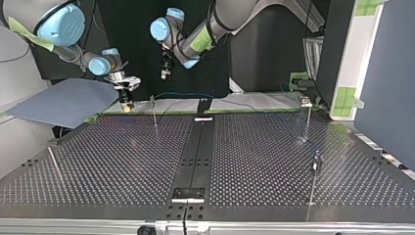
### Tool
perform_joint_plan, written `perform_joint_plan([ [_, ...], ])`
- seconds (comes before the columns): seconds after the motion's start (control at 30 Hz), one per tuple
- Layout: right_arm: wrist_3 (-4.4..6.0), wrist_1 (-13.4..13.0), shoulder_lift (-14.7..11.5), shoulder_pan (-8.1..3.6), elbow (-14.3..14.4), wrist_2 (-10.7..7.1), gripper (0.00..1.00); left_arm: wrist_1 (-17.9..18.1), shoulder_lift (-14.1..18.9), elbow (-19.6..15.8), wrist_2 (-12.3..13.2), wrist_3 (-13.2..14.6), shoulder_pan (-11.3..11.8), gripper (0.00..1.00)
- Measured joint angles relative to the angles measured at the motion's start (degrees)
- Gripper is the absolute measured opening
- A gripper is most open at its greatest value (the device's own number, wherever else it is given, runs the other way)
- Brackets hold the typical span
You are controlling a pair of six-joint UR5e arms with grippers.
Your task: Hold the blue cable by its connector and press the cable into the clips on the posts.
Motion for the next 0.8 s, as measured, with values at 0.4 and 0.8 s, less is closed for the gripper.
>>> perform_joint_plan([
  [0.4, -0.01, -4.67, -0.39, 0.01, 6.13, -1.61, 0.00, -1.40, 3.81, -5.61, -0.15, -3.63, -0.31, 1.00],
  [0.8, 0.10, -11.50, -0.40, -0.61, 12.99, -2.19, 0.00, -5.27, 6.58, -11.08, -1.05, -4.64, -1.78, 1.00],
])
